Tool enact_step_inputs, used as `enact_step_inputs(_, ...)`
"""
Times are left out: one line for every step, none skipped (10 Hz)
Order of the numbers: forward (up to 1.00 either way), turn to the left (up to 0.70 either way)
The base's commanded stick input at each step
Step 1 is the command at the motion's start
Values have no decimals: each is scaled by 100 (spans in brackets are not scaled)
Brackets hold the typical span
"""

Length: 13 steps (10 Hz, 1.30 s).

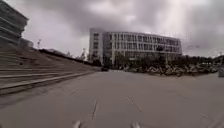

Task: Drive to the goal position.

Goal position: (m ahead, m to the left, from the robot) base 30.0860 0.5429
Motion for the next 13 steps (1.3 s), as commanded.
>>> enact_step_inputs(85,-1)
enact_step_inputs(85,0)
enact_step_inputs(85,0)
enact_step_inputs(85,0)
enact_step_inputs(85,0)
enact_step_inputs(85,0)
enact_step_inputs(85,0)
enact_step_inputs(85,0)
enact_step_inputs(85,0)
enact_step_inputs(85,-1)
enact_step_inputs(85,-11)
enact_step_inputs(85,-22)
enact_step_inputs(85,-7)
